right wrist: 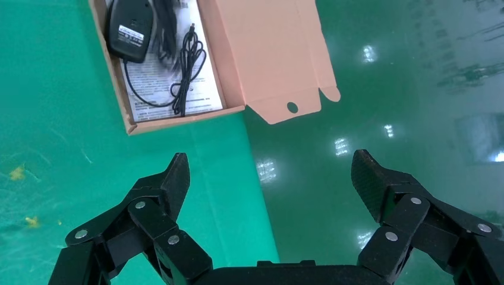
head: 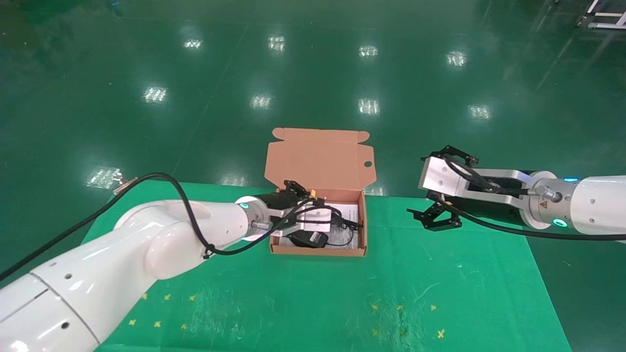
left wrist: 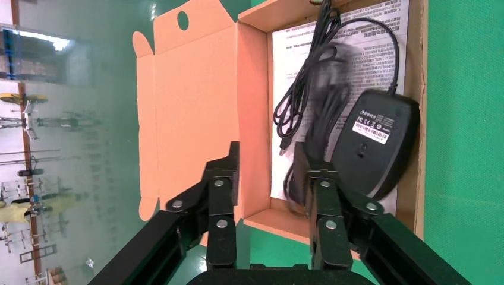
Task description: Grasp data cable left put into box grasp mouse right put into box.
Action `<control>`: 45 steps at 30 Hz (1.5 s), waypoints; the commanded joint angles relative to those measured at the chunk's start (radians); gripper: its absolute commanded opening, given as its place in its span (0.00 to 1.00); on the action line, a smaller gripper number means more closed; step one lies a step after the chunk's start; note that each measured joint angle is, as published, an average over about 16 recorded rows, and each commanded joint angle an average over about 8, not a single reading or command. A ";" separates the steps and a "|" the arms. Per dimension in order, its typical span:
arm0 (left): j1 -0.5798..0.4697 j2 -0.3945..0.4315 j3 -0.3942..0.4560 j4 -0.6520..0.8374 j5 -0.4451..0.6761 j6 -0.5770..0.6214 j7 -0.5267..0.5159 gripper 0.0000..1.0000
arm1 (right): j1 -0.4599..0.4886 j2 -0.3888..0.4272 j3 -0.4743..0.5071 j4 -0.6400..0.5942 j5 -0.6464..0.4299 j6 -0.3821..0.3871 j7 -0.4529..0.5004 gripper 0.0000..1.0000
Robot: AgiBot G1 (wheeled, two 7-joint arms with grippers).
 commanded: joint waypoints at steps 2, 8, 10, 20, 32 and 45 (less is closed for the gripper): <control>0.000 -0.008 -0.001 -0.010 0.001 0.002 0.001 1.00 | 0.001 -0.004 0.002 -0.005 0.004 0.003 -0.004 1.00; -0.055 -0.016 0.001 -0.018 0.042 -0.049 -0.038 1.00 | 0.062 -0.010 0.027 -0.007 -0.017 0.026 -0.035 1.00; -0.082 -0.016 0.000 -0.011 0.067 -0.070 -0.054 1.00 | 0.089 -0.010 0.031 -0.008 -0.029 0.020 -0.053 1.00; -0.119 -0.031 -0.026 0.004 0.095 -0.089 -0.084 1.00 | 0.139 -0.001 0.045 -0.001 -0.041 -0.057 -0.083 1.00; -0.017 -0.172 -0.181 -0.091 -0.206 0.117 -0.051 1.00 | 0.014 0.021 0.180 0.003 0.156 -0.190 -0.100 1.00; 0.101 -0.335 -0.359 -0.201 -0.552 0.353 -0.013 1.00 | -0.129 0.046 0.334 0.008 0.382 -0.344 -0.121 1.00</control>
